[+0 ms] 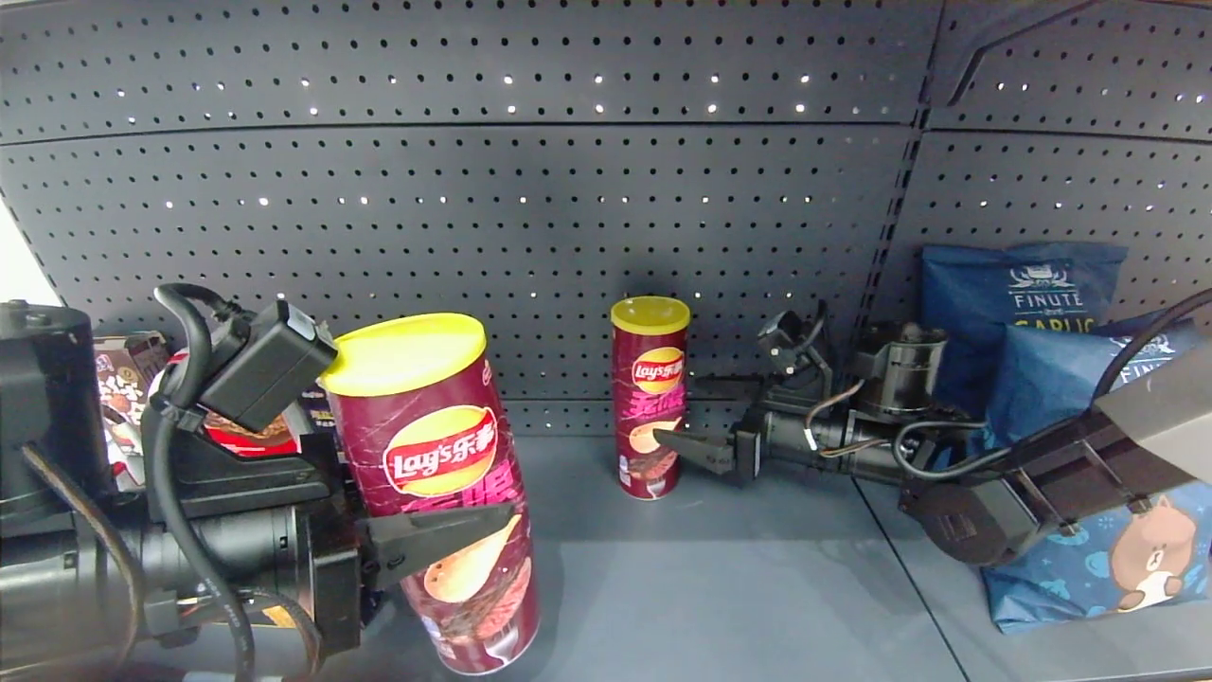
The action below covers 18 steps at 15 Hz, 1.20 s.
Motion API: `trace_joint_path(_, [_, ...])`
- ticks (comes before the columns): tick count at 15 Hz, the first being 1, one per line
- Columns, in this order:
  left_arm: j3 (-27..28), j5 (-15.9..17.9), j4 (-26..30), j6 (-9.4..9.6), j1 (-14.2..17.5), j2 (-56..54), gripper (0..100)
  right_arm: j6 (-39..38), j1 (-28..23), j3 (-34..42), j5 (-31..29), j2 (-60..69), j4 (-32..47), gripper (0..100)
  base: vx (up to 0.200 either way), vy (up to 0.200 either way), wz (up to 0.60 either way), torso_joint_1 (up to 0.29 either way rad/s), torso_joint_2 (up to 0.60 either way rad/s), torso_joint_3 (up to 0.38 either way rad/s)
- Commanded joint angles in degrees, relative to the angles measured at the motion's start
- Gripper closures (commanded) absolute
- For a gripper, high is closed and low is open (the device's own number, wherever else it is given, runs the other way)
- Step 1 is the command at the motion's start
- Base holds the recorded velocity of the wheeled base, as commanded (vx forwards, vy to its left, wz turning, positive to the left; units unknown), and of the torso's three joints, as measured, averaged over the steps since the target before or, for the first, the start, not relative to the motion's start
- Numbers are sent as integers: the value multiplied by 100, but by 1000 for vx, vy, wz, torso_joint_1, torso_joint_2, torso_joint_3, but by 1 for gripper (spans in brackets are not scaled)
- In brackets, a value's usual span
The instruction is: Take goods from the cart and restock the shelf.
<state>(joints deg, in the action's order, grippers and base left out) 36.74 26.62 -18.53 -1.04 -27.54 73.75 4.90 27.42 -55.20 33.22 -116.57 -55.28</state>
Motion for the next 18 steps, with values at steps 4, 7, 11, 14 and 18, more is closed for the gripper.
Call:
trace_joint_path(4, [-18, -8, -2, -2, 3, -1, 100, 2, 124, -211, 62, -411, -79, 0, 0, 0, 0, 0, 0, 0])
trace_joint_path(7, [0, -8, -2, -2, 3, -1, 100, -7, 203, -395, 44, -657, -79, 0, 0, 0, 0, 0, 0, 0])
trace_joint_path(11, [-9, -8, -2, 7, 3, -1, 100, -33, 211, -580, 0, -885, -79, 0, 0, 0, 0, 0, 0, 0])
trace_joint_path(14, [-27, -8, -2, -2, 12, -1, 100, -42, 220, -843, -17, -1123, -70, 0, 0, 0, 0, 0, 0, 0])
trace_joint_path(18, [-44, -17, 7, -2, 12, -1, 100, -103, 291, -949, -26, -1202, -79, 100, 0, 0, 0, 0, 0, 0])
